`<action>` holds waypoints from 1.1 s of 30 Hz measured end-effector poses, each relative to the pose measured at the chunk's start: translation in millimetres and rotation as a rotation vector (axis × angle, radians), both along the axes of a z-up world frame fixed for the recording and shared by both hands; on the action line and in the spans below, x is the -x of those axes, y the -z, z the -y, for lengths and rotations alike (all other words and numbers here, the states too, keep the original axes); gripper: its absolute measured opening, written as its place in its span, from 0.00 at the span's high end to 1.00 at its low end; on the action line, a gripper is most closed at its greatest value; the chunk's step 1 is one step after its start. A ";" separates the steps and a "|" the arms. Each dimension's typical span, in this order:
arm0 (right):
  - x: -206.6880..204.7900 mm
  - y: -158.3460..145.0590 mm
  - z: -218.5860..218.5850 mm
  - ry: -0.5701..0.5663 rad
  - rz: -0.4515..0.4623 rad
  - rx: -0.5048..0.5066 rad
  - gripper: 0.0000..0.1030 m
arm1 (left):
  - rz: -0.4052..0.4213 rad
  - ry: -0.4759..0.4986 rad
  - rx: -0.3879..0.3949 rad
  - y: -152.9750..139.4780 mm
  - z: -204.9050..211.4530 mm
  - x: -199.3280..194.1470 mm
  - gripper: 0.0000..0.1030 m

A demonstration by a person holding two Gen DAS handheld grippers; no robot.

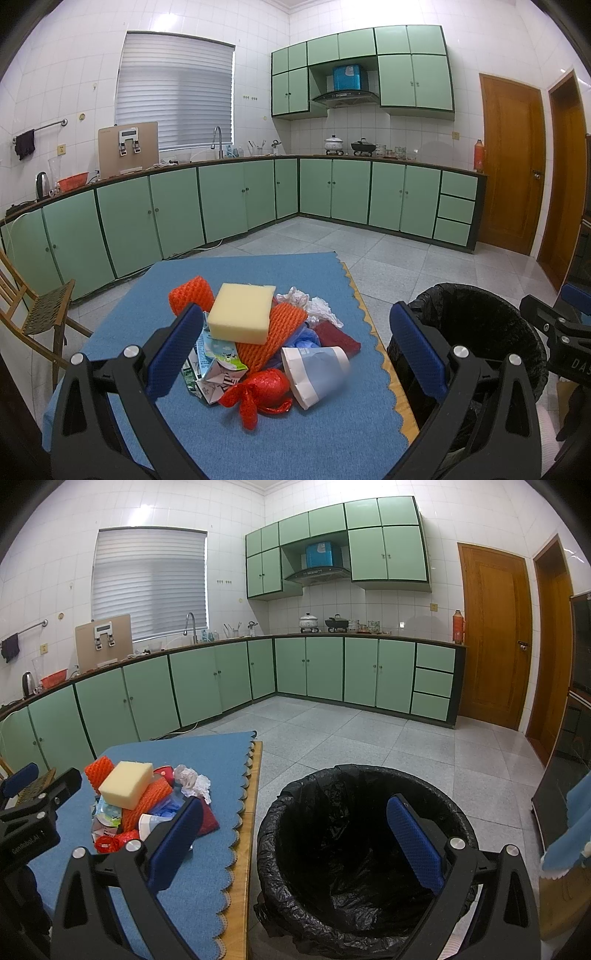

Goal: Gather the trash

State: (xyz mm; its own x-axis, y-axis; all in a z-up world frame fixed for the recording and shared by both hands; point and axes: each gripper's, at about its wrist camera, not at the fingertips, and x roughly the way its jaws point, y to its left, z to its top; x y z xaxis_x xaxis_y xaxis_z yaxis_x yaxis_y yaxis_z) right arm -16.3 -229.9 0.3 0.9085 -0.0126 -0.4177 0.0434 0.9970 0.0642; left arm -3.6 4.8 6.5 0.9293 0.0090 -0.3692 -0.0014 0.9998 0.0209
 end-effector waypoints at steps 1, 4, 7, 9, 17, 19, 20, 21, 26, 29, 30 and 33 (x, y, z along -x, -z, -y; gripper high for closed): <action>0.0 -0.1 -0.1 0.000 0.000 0.000 0.06 | 0.000 0.000 0.000 0.0 0.0 0.0 0.05; -0.3 -0.1 0.0 -0.001 0.000 -0.001 0.06 | 0.000 0.000 -0.001 0.0 0.0 0.0 0.05; -0.6 0.0 0.0 0.000 -0.001 -0.002 0.06 | 0.000 0.000 0.001 -0.8 -0.8 0.4 0.05; -0.9 0.0 0.0 0.000 -0.001 -0.002 0.06 | 0.000 0.000 0.000 0.1 0.0 0.0 0.05; -4.1 0.3 -2.2 -0.001 -0.002 -0.002 0.06 | 0.000 0.000 0.001 0.2 -0.1 0.0 0.05; -3.7 0.4 -1.7 -0.001 -0.002 -0.002 0.06 | 0.000 0.000 0.000 0.2 -0.1 -0.1 0.05; -3.2 0.5 -1.2 -0.001 -0.002 -0.002 0.06 | 0.000 0.000 0.000 -0.3 -0.5 0.2 0.05; -4.2 0.6 -2.7 -0.001 -0.002 -0.002 0.06 | 0.000 0.000 0.000 0.2 0.0 -0.1 0.05; -3.2 2.7 -2.9 -0.002 -0.002 -0.002 0.06 | 0.001 0.000 0.000 0.1 -0.2 0.0 0.05; -3.4 2.6 -2.9 -0.001 -0.001 -0.003 0.06 | 0.000 0.000 0.001 0.3 -0.1 -0.1 0.05; -3.1 2.4 -2.2 -0.001 -0.002 -0.003 0.06 | 0.000 0.000 0.000 0.3 0.0 -0.1 0.05; -3.0 2.1 -1.9 -0.001 -0.003 -0.003 0.06 | 0.000 0.000 0.001 0.0 -0.3 0.0 0.05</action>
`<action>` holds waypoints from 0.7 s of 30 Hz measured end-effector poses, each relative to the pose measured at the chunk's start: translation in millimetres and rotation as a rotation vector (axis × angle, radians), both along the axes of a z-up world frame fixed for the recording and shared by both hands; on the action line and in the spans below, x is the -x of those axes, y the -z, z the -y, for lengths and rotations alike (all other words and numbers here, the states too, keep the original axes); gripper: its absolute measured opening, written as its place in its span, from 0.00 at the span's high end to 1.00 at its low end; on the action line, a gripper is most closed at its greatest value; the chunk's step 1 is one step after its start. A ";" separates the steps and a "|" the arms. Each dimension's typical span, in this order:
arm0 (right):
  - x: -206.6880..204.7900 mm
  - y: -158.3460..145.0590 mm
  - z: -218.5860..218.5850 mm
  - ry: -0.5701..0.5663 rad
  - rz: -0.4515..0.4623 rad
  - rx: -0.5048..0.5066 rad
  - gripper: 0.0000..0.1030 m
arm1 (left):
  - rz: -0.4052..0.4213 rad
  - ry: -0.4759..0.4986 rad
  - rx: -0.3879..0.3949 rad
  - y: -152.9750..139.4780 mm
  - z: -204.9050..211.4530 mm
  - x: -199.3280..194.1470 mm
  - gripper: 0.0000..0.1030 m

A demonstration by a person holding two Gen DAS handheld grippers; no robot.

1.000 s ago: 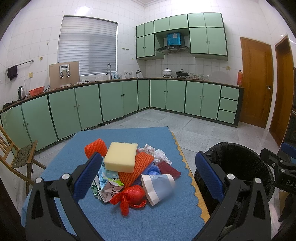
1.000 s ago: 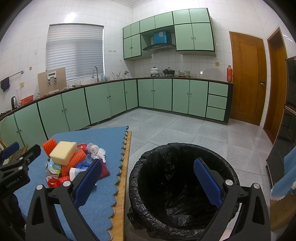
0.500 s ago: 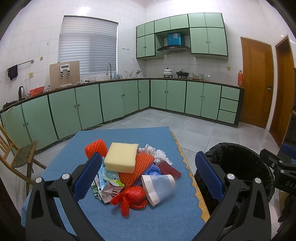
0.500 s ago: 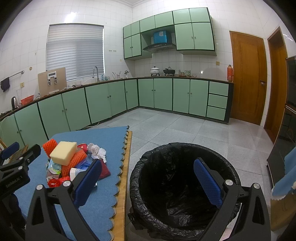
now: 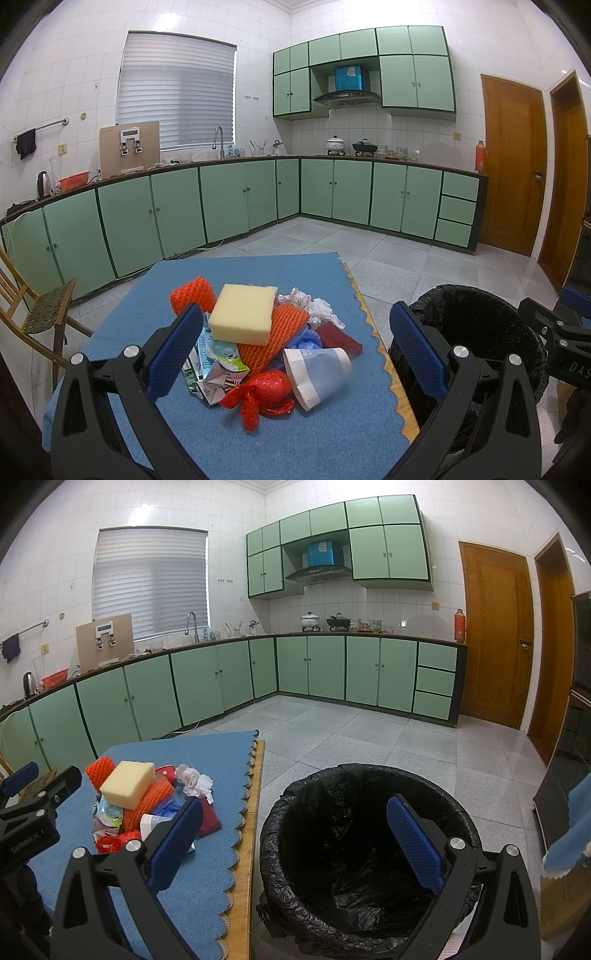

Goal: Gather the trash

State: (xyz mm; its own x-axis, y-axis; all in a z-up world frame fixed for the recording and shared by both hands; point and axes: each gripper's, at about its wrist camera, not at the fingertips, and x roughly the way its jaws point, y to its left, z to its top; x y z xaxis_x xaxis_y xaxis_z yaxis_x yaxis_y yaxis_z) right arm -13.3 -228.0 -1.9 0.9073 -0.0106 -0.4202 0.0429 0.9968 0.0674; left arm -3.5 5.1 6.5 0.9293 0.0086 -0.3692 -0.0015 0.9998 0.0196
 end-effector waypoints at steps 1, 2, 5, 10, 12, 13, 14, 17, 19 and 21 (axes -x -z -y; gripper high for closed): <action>-0.4 0.1 -0.5 0.000 -0.001 0.000 0.06 | 0.000 0.000 0.000 0.3 0.2 0.0 0.05; 0.7 -0.3 0.8 -0.001 0.000 0.000 0.06 | 0.001 0.000 -0.001 0.3 0.3 -0.1 0.05; -0.4 0.3 -0.6 0.000 0.001 0.000 0.06 | 0.000 0.000 0.000 0.2 0.2 0.0 0.05; 0.1 -0.1 0.0 0.000 0.000 -0.001 0.06 | 0.000 0.000 0.000 -0.2 0.0 0.0 0.05; 0.6 -0.3 0.5 -0.001 0.000 0.000 0.06 | 0.000 0.000 0.000 0.2 0.3 0.0 0.05; 0.8 -0.4 0.8 -0.001 0.001 0.000 0.06 | 0.000 0.000 0.000 0.2 0.3 0.0 0.05; -0.4 0.3 -1.0 -0.001 0.000 0.001 0.06 | 0.000 0.000 -0.001 0.2 0.4 0.0 0.05; 0.9 -0.4 0.8 -0.001 0.000 -0.001 0.06 | 0.000 0.000 0.000 0.2 0.3 -0.1 0.05; 0.6 -0.3 0.5 -0.001 0.001 0.000 0.06 | -0.001 -0.001 0.000 -0.3 -0.3 0.1 0.05; 0.5 -0.3 1.0 -0.001 0.000 -0.001 0.06 | 0.000 -0.002 0.002 -1.9 -1.0 0.9 0.05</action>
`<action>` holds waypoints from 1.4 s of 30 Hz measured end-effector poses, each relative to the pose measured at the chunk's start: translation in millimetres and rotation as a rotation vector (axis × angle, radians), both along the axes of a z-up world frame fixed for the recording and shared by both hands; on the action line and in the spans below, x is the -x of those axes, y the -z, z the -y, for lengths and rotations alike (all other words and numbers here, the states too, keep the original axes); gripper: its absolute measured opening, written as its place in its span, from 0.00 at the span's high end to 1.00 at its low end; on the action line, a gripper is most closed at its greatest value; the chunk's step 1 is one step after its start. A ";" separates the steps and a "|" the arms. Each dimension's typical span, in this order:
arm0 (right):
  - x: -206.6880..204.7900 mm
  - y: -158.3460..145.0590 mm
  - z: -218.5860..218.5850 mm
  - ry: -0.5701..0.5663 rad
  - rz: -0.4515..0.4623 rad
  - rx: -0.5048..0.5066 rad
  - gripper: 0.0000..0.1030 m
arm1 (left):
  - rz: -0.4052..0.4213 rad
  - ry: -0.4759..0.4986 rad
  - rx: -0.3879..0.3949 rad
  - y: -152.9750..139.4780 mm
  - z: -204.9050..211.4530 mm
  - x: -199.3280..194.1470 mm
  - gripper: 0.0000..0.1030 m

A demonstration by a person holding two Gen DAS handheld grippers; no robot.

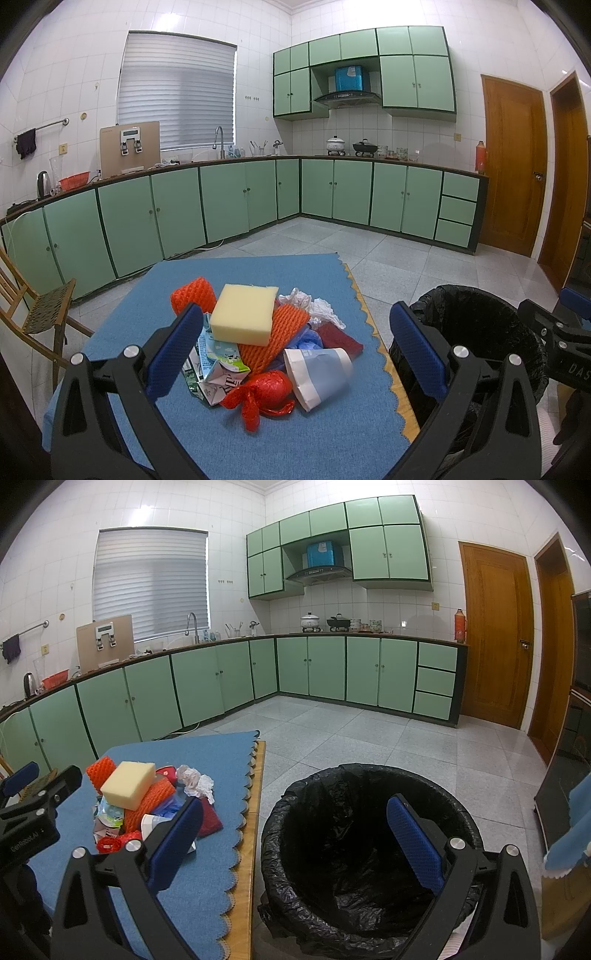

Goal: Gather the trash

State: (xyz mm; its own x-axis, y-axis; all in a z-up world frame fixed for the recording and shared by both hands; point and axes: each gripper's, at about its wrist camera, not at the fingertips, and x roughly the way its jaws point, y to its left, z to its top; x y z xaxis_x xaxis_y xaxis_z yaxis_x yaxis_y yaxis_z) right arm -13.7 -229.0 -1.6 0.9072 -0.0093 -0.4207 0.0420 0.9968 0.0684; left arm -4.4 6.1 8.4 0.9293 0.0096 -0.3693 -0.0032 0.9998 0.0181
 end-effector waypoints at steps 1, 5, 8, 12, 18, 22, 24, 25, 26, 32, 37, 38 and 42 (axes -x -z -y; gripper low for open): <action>-2.0 3.4 -2.4 -0.001 -0.001 0.000 0.06 | -0.001 0.000 0.001 -0.8 -0.8 0.2 0.05; -5.2 4.5 -7.7 -0.006 -0.004 -0.003 0.06 | -0.006 -0.005 0.004 -2.6 -7.5 -3.9 0.05; -5.7 3.1 -12.2 -0.019 -0.006 -0.002 0.06 | -0.001 -0.011 -0.001 -2.9 -8.8 -4.9 0.05; -13.5 5.7 -20.7 -0.045 -0.012 -0.005 0.06 | 0.003 -0.039 -0.014 -1.2 -22.1 -14.7 0.05; -33.0 18.8 -44.7 -0.108 -0.036 0.007 0.06 | -0.049 -0.119 -0.039 10.1 -72.7 -36.6 0.05; -52.9 36.1 -68.5 -0.172 -0.076 0.002 0.06 | -0.094 -0.177 -0.043 25.3 -102.5 -43.8 0.05; -61.1 44.8 -81.5 -0.204 -0.082 0.004 0.06 | -0.108 -0.199 -0.047 31.7 -110.4 -45.1 0.05; -66.0 49.7 -90.1 -0.221 -0.089 0.014 0.06 | -0.115 -0.207 -0.049 36.0 -114.2 -46.3 0.05; -68.6 51.8 -94.1 -0.236 -0.094 0.016 0.06 | -0.119 -0.212 -0.050 40.9 -118.5 -47.8 0.05; -91.3 77.7 -134.0 -0.315 -0.123 0.045 0.06 | -0.152 -0.221 -0.053 61.6 -128.1 -52.6 0.05; -108.7 98.9 -150.8 -0.319 -0.181 0.064 0.06 | -0.181 -0.234 -0.046 74.8 -137.1 -57.2 0.05; -110.5 102.7 -152.6 -0.321 -0.193 0.067 0.06 | -0.184 -0.238 -0.045 76.9 -139.0 -58.8 0.05; -113.3 118.0 -158.2 -0.328 -0.244 0.088 0.06 | -0.196 -0.248 -0.049 83.2 -141.9 -62.0 0.05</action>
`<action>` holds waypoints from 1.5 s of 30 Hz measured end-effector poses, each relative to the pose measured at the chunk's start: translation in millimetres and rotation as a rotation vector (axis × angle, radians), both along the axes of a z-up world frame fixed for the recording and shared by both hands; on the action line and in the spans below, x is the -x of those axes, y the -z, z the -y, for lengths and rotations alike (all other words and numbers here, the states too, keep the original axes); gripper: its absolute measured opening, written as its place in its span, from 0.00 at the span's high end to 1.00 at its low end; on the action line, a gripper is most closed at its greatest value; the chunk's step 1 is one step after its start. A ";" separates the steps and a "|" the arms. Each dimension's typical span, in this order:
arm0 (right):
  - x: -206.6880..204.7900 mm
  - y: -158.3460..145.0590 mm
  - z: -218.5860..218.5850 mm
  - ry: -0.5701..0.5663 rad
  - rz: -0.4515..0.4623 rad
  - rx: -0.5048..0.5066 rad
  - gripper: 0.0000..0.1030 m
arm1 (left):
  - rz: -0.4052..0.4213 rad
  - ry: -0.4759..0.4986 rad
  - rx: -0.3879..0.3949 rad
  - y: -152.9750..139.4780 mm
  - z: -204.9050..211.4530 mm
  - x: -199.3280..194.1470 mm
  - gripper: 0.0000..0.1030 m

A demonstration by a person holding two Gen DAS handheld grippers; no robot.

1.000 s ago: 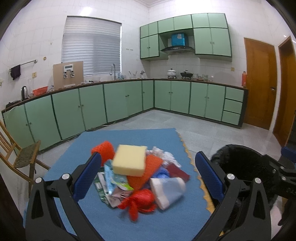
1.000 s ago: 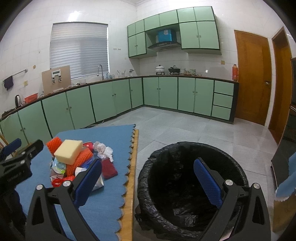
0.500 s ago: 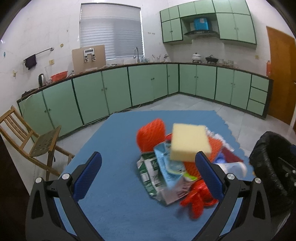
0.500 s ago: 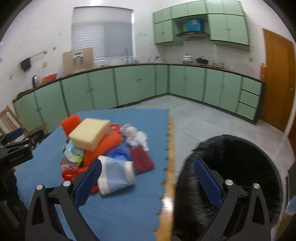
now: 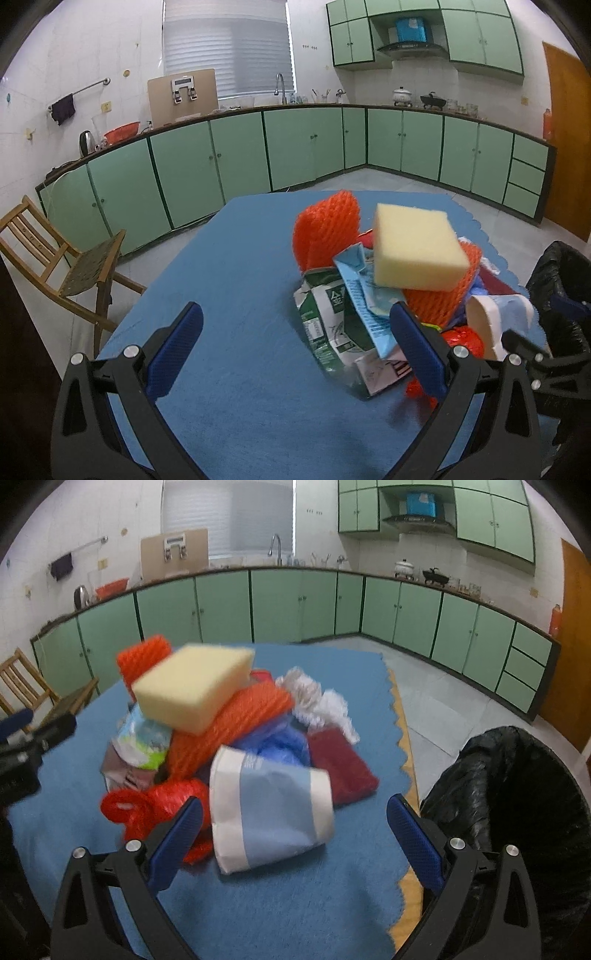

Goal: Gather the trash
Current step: 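Grasp the white-blue paper cup with the right gripper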

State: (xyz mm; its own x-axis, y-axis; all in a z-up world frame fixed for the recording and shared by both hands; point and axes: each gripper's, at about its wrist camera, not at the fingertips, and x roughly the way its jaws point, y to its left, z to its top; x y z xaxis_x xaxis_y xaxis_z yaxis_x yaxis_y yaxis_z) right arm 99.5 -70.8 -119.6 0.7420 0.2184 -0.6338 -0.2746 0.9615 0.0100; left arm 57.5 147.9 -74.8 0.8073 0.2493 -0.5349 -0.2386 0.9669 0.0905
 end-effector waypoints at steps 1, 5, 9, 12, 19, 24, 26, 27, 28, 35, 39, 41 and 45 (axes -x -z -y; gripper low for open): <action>-0.2 3.0 -1.1 -0.003 -0.008 0.004 0.06 | -0.002 -0.002 0.001 1.7 -0.4 -0.9 0.05; -3.5 12.0 -1.5 -0.005 -0.027 0.017 0.06 | -0.010 0.002 -0.001 6.7 0.8 -3.4 0.05; -7.2 18.7 -3.2 -0.003 -0.035 0.045 0.06 | -0.015 0.007 -0.004 10.2 2.0 -3.4 0.05; -8.9 23.4 -4.0 -0.001 -0.048 0.056 0.06 | -0.019 0.011 0.000 11.8 3.0 -3.5 0.05; -12.7 27.2 -5.4 -0.035 -0.082 0.042 0.28 | -0.025 0.021 0.005 14.6 8.1 -0.9 0.05; -7.5 24.7 -5.9 -0.063 -0.082 0.023 0.29 | -0.014 0.028 0.005 10.3 12.7 2.4 0.05; -4.7 20.1 -3.3 -0.061 -0.069 0.012 0.29 | -0.013 0.032 0.010 8.3 15.2 2.9 0.05; -2.1 16.4 -0.9 -0.058 -0.059 0.013 0.29 | -0.012 0.037 0.015 7.6 17.8 3.7 0.05; -1.2 14.0 0.7 -0.055 -0.053 0.014 0.29 | -0.012 0.040 0.018 7.1 20.6 3.4 0.05; 8.0 -9.1 32.0 0.013 -0.016 -0.023 0.29 | -0.009 0.105 0.049 5.6 51.8 5.3 0.05; 14.0 -20.0 49.1 0.046 0.018 -0.014 0.29 | -0.012 0.150 0.063 7.5 73.1 4.8 0.17; 16.6 -22.6 56.8 0.061 0.027 -0.015 0.29 | -0.029 0.170 0.078 11.3 83.6 2.3 0.20; 17.3 -23.7 75.4 0.093 0.035 -0.020 0.29 | -0.047 0.185 0.075 19.9 99.9 0.2 0.22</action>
State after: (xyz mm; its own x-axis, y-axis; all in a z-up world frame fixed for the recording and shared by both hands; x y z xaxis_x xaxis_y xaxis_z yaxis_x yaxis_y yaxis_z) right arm 82.3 -146.2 -95.9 0.7811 0.1599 -0.6036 -0.1848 0.9826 0.0212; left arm 57.3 48.0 -94.7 0.8092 0.0570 -0.5847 -0.0536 0.9983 0.0230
